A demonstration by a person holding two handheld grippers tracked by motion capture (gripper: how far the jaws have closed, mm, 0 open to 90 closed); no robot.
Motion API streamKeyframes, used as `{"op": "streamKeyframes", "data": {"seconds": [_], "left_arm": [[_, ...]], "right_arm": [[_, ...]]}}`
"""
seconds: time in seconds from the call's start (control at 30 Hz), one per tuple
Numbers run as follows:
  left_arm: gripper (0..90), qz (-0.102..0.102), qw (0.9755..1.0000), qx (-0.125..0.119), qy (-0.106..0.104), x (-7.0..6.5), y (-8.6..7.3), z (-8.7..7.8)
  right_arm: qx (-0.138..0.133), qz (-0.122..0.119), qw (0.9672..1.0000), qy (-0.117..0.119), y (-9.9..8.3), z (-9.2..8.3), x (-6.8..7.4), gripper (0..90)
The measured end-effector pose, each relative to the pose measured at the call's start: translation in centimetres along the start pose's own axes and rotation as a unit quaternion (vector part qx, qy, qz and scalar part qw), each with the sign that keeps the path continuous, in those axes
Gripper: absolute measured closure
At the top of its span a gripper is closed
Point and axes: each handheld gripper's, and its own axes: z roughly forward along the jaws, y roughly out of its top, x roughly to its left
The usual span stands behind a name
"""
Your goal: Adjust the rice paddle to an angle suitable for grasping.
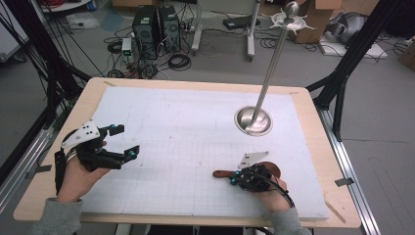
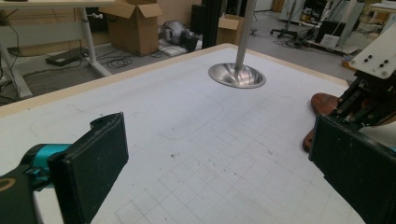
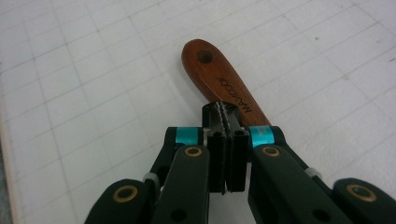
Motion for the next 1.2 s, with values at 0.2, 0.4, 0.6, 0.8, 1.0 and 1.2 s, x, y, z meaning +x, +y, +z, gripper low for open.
{"op": "streamKeyframes", "data": {"seconds": [0.2, 0.4, 0.6, 0.8, 1.0, 1.2], "left_arm": [[5.1, 0.0, 1.0, 0.001, 0.008, 0.1, -0.2, -0.6], [5.1, 0.0, 0.9999, 0.006, 0.016, 0.1, -0.5, -1.3], [5.2, -0.005, 0.9997, 0.004, 0.025, 0.3, -0.7, -2.1], [5.2, -0.007, 0.9995, 0.004, 0.032, 0.4, -0.9, -2.8], [5.1, -0.009, 0.9993, 0.005, 0.037, 0.5, -1.1, -3.3], [5.2, -0.009, 0.9991, 0.005, 0.041, 0.6, -1.2, -3.5]], "right_arm": [[-0.009, 0.011, 0.9999, 0.006, 0.3, 0.4, -0.7, 89.8], [-0.021, 0.03, 0.9993, 0.009, 0.6, 0.9, -1.5, 89.7], [-0.023, 0.049, 0.9985, 0.006, 1.1, 1.3, -2.3, 89.8], [-0.013, 0.058, 0.9982, 0.001, 1.7, 1.5, -2.7, 89.8], [-0.008, 0.064, 0.9979, -0.003, 2.0, 1.7, -3.0, 89.8], [-0.011, 0.064, 0.9979, -0.005, 2.1, 1.9, -3.3, 89.8]]}}
